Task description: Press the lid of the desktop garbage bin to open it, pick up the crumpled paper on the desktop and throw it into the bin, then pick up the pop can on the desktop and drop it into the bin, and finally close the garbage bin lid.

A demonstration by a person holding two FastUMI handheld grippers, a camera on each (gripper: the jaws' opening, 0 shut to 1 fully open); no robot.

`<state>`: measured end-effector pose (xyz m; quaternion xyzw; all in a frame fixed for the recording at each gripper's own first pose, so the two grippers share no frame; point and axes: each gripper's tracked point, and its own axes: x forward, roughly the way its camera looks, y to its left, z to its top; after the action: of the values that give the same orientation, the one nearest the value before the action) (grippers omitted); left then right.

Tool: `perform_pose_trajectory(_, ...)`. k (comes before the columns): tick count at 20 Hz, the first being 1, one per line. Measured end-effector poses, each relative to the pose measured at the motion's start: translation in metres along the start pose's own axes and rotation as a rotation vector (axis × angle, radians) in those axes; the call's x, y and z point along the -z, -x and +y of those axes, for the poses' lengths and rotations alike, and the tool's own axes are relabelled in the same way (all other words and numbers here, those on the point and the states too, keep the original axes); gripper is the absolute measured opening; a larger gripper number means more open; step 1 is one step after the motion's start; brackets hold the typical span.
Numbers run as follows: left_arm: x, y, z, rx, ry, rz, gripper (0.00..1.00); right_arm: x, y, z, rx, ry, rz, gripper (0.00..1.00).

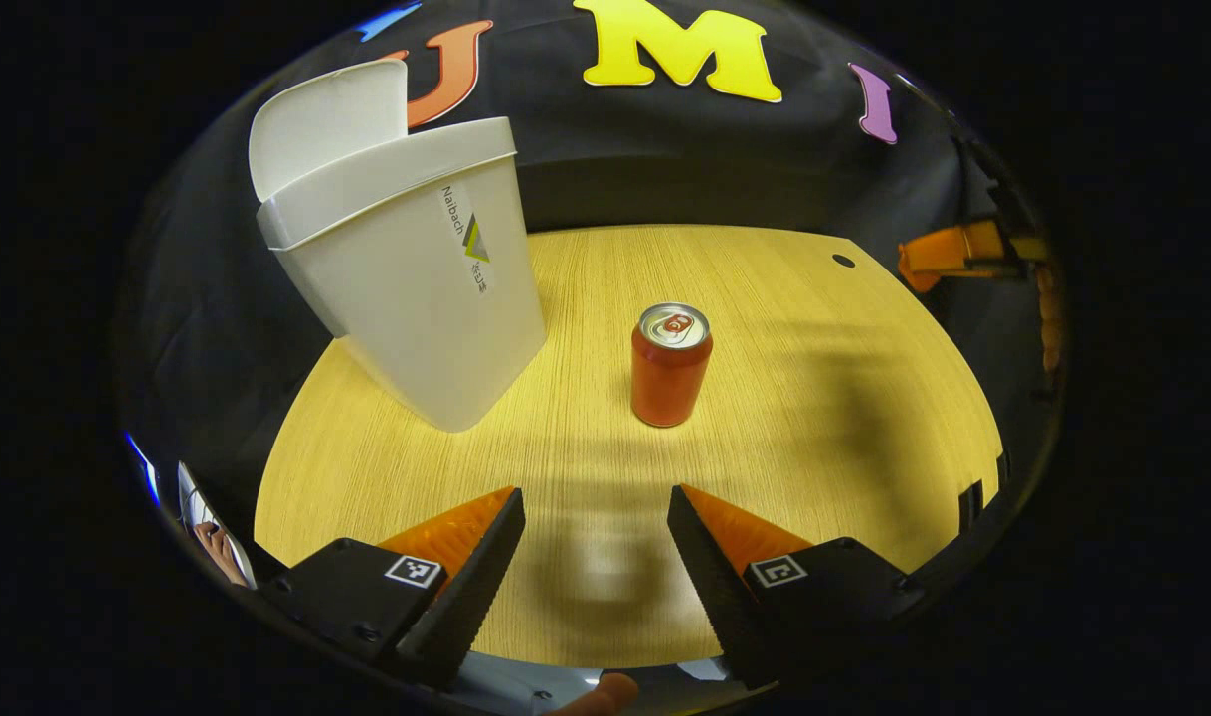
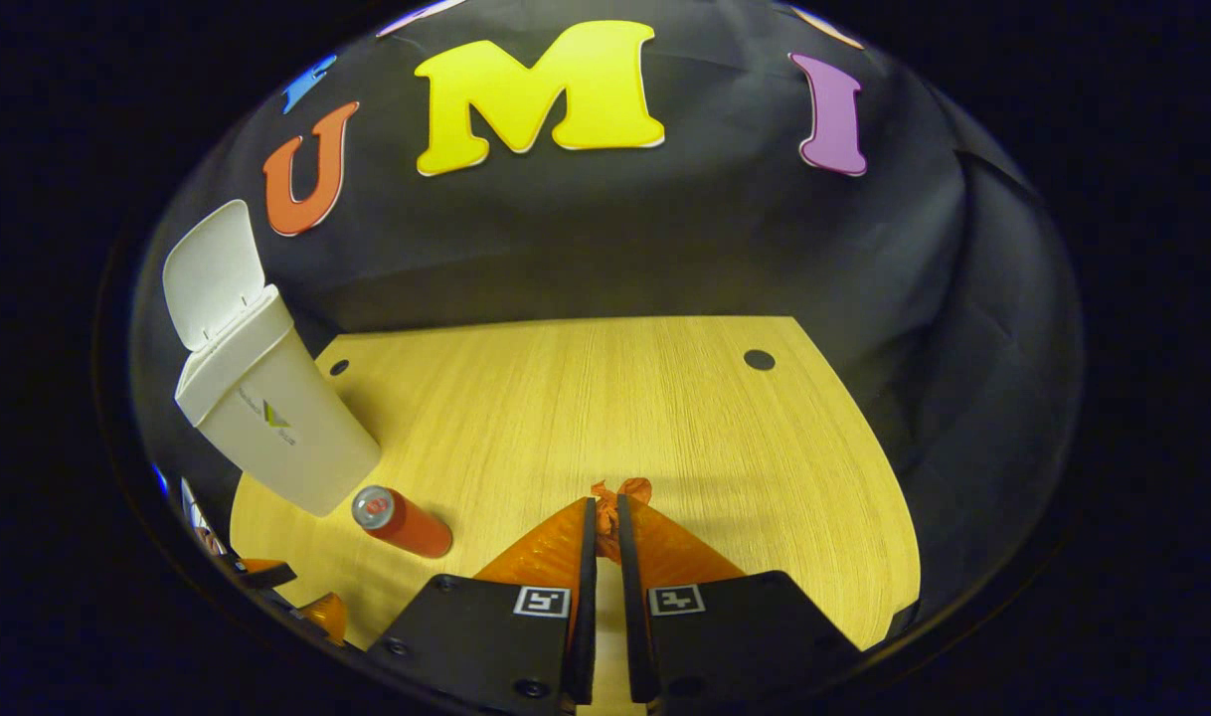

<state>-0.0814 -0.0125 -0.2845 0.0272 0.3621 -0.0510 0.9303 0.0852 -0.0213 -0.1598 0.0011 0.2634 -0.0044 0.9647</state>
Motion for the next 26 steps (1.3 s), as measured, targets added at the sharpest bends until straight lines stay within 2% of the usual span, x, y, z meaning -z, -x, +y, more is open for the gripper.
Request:
perform_pose_trajectory(4,0.002,0.006,0.011,0.016,0.018,-0.01,0.96,-0.051,0.012,0.04,-0.043,0.082,-0.103,0.14)
perform_pose_trajectory(7,0.004,0.01,0.025,0.014,0.036,-0.02,0.96,-0.083,0.019,0.082,-0.092,0.133,-0.163,0.12)
perform_pose_trajectory(11,0.008,0.014,0.056,-0.01,0.081,-0.028,0.96,-0.11,0.024,0.151,-0.176,0.175,-0.218,0.14)
perform_pose_trajectory(20,0.032,0.021,0.144,-0.102,0.157,-0.038,0.96,-0.108,0.025,0.308,-0.348,0.287,-0.225,0.14)
perform_pose_trajectory(26,0.048,0.026,0.19,-0.136,0.176,-0.033,0.96,-0.091,0.013,0.388,-0.419,0.311,-0.199,0.14)
